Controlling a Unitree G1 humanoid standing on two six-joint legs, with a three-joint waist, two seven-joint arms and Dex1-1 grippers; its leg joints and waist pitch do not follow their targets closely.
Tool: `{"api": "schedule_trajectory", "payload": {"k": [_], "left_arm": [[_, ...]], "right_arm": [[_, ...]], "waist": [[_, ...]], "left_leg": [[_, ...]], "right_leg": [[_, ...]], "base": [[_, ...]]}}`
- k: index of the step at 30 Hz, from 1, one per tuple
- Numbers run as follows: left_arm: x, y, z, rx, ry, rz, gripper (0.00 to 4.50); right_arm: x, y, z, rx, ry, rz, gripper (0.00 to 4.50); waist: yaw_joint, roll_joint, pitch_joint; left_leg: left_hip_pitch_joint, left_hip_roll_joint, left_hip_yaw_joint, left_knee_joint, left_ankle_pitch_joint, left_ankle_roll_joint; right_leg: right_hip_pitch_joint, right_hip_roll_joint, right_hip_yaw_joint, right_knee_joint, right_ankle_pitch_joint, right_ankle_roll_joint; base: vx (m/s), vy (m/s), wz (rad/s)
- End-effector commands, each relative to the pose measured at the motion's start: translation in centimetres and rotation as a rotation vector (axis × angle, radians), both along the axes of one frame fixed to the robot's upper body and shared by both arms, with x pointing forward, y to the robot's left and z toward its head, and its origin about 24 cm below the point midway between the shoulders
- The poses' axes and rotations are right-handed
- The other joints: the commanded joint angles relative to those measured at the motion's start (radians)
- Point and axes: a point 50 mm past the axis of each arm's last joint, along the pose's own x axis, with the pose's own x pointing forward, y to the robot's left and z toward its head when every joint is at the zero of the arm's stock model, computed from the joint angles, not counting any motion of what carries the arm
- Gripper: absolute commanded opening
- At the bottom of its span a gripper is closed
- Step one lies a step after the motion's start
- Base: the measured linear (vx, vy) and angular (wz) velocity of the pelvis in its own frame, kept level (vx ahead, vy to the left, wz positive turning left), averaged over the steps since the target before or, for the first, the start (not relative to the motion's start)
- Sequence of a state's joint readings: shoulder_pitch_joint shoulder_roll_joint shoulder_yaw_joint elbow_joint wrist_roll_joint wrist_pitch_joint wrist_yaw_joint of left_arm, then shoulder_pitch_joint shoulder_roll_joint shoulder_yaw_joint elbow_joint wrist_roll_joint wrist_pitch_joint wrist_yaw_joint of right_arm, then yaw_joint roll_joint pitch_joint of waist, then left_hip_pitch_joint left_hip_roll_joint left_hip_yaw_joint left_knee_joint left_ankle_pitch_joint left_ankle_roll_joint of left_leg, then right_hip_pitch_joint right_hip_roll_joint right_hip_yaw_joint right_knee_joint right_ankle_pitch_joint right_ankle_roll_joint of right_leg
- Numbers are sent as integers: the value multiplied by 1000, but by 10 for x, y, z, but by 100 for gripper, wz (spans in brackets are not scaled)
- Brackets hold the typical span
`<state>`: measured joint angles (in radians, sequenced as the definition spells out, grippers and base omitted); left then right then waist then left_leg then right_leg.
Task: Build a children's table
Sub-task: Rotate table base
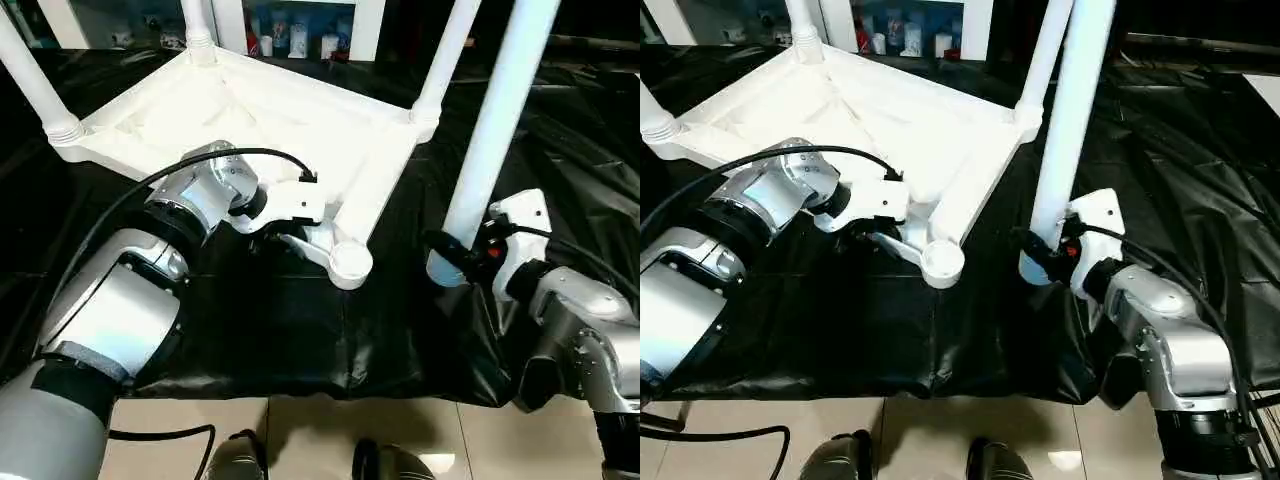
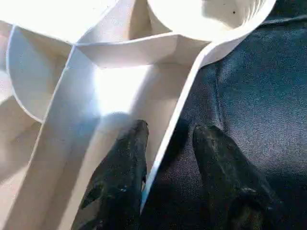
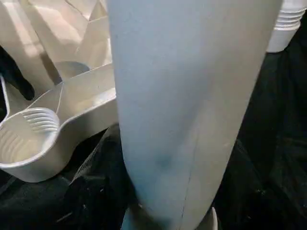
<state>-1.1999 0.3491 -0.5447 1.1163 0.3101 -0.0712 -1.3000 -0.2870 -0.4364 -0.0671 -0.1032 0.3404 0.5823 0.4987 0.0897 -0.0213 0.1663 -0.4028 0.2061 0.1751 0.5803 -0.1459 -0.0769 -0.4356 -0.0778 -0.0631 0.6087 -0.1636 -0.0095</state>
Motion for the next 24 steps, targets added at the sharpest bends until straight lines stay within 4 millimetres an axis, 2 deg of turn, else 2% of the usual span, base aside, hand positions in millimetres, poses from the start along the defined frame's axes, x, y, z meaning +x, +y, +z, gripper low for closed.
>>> {"api": "schedule_trajectory", "payload": {"k": [1,4,7,9,10,11,12,13,15,16,17,18,19,20,23,24], "left_arm": [[-3,5,-10,20,31,19,146],[-3,6,-13,20,39,35,110],[-6,11,-18,-34,86,103,103],[-7,13,-19,-60,109,130,85],[-9,14,-20,-80,132,155,73],[-9,15,-21,-82,134,157,74],[-15,15,-25,-131,181,191,70],[-15,15,-25,-131,181,191,70],[-19,15,-29,-165,211,216,56],[-22,15,-31,-181,224,229,54],[-25,15,-33,-197,236,253,51],[-31,13,-40,-237,235,320,44],[-31,13,-40,-237,235,320,39],[-34,12,-43,-261,218,366,36],[-42,6,-46,-312,199,399,32],[-45,4,-48,-323,199,400,27]], "right_arm": [[2,0,3,-18,-21,3,188],[1,1,3,-20,-25,6,188],[-2,5,2,6,-32,5,188],[-4,7,2,22,-31,6,188],[-5,9,1,36,-28,6,188],[-5,9,1,37,-28,6,188],[-7,12,-2,54,-21,8,188],[-7,12,-2,54,-21,8,188],[-9,14,-3,67,-16,9,188],[-9,15,-4,74,-14,9,188],[-9,15,-4,81,-12,7,188],[-9,17,-5,96,-8,4,188],[-9,17,-5,96,-8,4,188],[-8,18,-6,101,-6,3,188],[-7,20,-8,114,0,-1,188],[-7,20,-9,117,2,-2,188]], "waist": [[5,-7,-87],[5,-6,-89],[6,0,-98],[4,-1,-98],[5,-4,-103],[5,-2,-102],[2,-8,-103],[1,-7,-102],[-1,-3,-101],[-2,-14,-105],[-4,-9,-104],[-6,-20,-109],[-6,-20,-109],[-10,-16,-106],[-16,-24,-105],[-19,-22,-104]], "left_leg": [[23,16,-2,-60,-130,77],[23,14,-1,-60,-128,74],[25,16,-2,-59,-121,74],[23,16,-1,-58,-114,77],[24,17,-1,-58,-107,80],[24,18,-1,-58,-104,81],[22,18,0,-59,-104,82],[21,18,0,-59,-106,83],[22,17,2,-58,-118,80],[23,16,4,-58,-122,80],[20,19,1,-59,-115,77],[22,19,3,-58,-107,77],[22,19,3,-58,-107,77],[23,18,5,-58,-112,77],[23,18,6,-60,-142,65],[21,18,4,-61,-143,60]], "right_leg": [[79,-65,47,-54,-47,-291],[80,-63,47,-53,-38,-293],[83,-65,47,-50,-17,-304],[84,-64,47,-48,3,-313],[85,-65,47,-45,9,-315],[85,-66,48,-45,11,-317],[85,-65,47,-44,2,-319],[85,-67,47,-45,-8,-319],[81,-64,49,-49,-36,-314],[83,-63,49,-52,-50,-307],[84,-66,49,-47,-55,-306],[86,-66,49,-44,-65,-297],[86,-66,49,-44,-65,-297],[79,-64,49,-51,-96,-285],[77,-64,49,-60,-172,-258],[76,-63,50,-61,-190,-246]], "base": [[0,0,0],[0,0,0],[0,0,0],[0,0,0],[0,0,0],[0,0,0],[0,0,0],[0,0,0],[0,0,0],[0,0,0],[0,0,0],[0,0,0],[0,0,0],[0,0,0],[0,0,0],[0,0,0]]}}
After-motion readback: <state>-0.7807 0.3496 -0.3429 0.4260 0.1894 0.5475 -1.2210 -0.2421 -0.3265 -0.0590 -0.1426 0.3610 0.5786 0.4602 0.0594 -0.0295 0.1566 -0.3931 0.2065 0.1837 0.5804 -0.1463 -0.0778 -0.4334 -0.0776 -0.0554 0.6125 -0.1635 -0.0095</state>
